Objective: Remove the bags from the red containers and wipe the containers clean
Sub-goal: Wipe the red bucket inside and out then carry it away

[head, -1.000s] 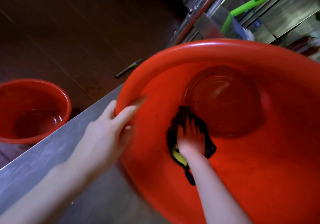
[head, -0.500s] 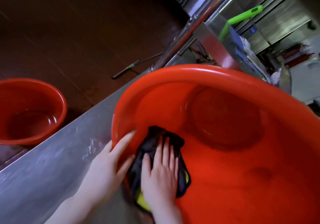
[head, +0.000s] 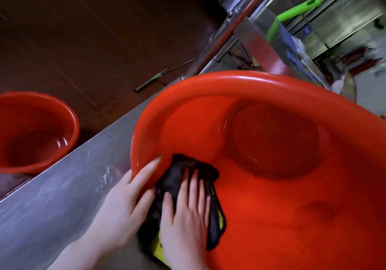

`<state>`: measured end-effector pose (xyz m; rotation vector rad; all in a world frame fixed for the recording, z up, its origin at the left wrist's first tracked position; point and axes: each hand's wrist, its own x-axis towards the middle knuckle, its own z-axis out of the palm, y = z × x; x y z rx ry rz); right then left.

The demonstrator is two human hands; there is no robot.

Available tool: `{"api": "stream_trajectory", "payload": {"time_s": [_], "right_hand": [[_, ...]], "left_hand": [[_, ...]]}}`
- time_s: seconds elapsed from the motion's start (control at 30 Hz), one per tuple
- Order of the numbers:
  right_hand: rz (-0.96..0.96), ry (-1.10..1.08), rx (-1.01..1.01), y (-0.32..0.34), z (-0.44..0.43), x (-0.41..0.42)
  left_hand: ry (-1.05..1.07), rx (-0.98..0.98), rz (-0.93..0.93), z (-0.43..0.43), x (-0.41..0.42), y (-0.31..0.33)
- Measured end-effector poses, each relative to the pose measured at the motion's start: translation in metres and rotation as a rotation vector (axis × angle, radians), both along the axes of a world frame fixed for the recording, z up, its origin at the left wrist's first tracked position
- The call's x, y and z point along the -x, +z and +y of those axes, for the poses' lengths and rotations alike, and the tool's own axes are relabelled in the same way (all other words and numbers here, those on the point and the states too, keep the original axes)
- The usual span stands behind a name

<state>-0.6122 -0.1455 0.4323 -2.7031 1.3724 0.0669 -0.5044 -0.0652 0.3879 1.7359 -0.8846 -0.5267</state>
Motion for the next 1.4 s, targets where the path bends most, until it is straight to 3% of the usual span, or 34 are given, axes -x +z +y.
{"api": "stream_trajectory", "payload": {"time_s": [0.13, 0.27, 0.37, 0.43, 0.53, 0.67, 0.87, 1.1, 1.23, 1.33, 1.4], "right_hand": [[0.219, -0.006, 0.078, -0.009, -0.063, -0.014], [0.098, -0.219, -0.021, -0.007, -0.135, -0.041], [0.051, -0.220, -0.082, -0.012, -0.152, -0.039], [0.047, -0.179, -0.078, -0.017, -0.156, -0.033], [0.076, -0.085, -0.053, -0.018, -0.163, -0.019], [0.164, -0.052, -0.072, -0.012, -0.176, -0.011], [0.273, -0.223, 0.063, -0.006, -0.137, 0.005], [0.071, -0.026, 0.086, -0.002, -0.036, 0.024], [0.150, -0.165, 0.045, -0.008, -0.088, 0.018], [0.113, -0.407, -0.062, -0.004, -0.146, 0.000], [0.093, -0.458, -0.108, -0.002, -0.158, -0.007]], "left_hand": [[-0.018, -0.010, 0.028, 0.000, -0.001, 0.002], [-0.024, 0.009, 0.084, 0.003, -0.002, 0.005], [-0.144, -0.036, 0.199, 0.010, 0.005, 0.016], [-0.117, -0.099, 0.029, 0.014, 0.002, 0.028], [0.120, -0.053, -0.349, 0.008, -0.033, 0.054], [0.080, 0.012, -0.585, -0.015, -0.066, 0.085], [0.069, -0.106, -0.402, -0.029, -0.037, 0.069], [0.075, -0.122, 0.004, -0.033, 0.006, 0.027], [0.036, -0.045, 0.001, -0.035, 0.006, 0.024], [0.029, -0.015, 0.011, -0.034, 0.006, 0.022], [0.038, -0.003, -0.005, -0.034, 0.008, 0.020]]}}
